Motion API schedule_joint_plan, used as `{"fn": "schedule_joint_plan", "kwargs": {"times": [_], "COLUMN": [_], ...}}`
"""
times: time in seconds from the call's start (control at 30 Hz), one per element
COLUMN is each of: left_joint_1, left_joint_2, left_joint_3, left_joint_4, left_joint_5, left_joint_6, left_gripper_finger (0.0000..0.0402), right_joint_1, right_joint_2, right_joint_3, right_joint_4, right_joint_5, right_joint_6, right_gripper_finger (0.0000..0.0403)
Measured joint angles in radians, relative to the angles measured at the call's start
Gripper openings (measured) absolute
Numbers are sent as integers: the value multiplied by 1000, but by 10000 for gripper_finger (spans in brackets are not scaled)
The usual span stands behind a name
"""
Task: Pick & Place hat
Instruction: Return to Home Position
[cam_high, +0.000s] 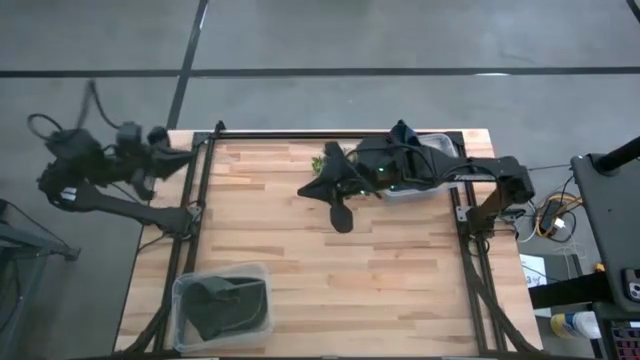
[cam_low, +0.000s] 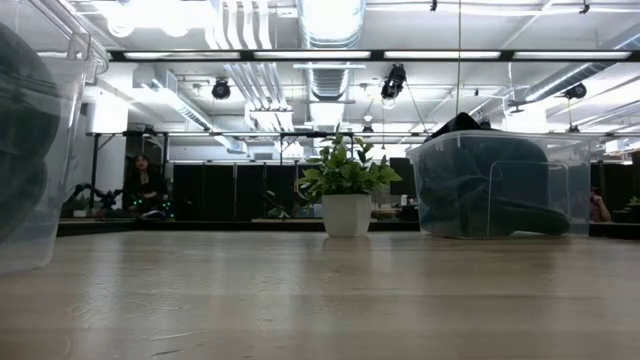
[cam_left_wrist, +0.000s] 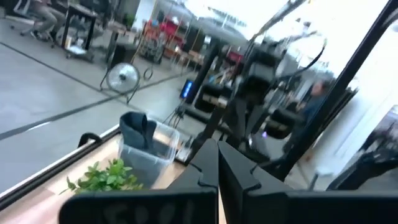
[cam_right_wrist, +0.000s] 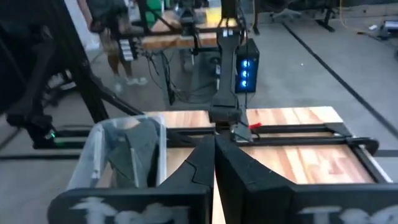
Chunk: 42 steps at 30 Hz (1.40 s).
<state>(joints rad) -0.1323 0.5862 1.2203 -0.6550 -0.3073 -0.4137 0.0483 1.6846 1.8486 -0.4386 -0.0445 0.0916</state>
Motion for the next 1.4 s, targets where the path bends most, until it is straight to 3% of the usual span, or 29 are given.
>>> {"fn": "schedule_joint_plan", "kwargs": {"times": [0.17, 0.3, 0.4, 0.53, 0.6, 0.67, 0.77, 0.9, 1.07, 1.23, 1.4], "left_joint_1": [0, 0, 0, 0, 0, 0, 0, 0, 0, 0, 0], "left_joint_2": [-87, -140, -178, -198, -206, -220, -240, -289, -341, -390, -428], "left_joint_3": [-96, -156, -210, -296, -329, -365, -437, -552, -694, -808, -875], "left_joint_4": [-71, -112, -108, -110, -86, -41, 108, 366, 468, 580, 572], "left_joint_5": [14, -43, -49, -50, -52, -50, -25, -8, 71, 165, 184], "left_joint_6": [-4, 57, 68, 100, 85, 107, 188, 282, 268, 253, 287], "left_gripper_finger": [0, 0, 0, 0, 0, 0, 0, 0, 0, 0, 0], "right_joint_1": [-8, -7, -6, -12, -13, -13, -11, -13, -13, -11, -12], "right_joint_2": [-113, -203, -267, -352, -395, -438, -494, -548, -573, -616, -679], "right_joint_3": [-249, -395, -500, -644, -709, -786, -933, -1116, -1289, -1386, -1444], "right_joint_4": [169, 162, 155, 65, 17, 69, 286, 621, 952, 1012, 1022], "right_joint_5": [24, 49, 148, 395, 435, 435, 433, 365, 335, 299, 277], "right_joint_6": [121, 238, 312, 48, 8, 39, 108, -6, 14, -13, -31], "right_gripper_finger": [8, 8, 8, 8, 8, 8, 9, 9, 9, 9, 9]}}
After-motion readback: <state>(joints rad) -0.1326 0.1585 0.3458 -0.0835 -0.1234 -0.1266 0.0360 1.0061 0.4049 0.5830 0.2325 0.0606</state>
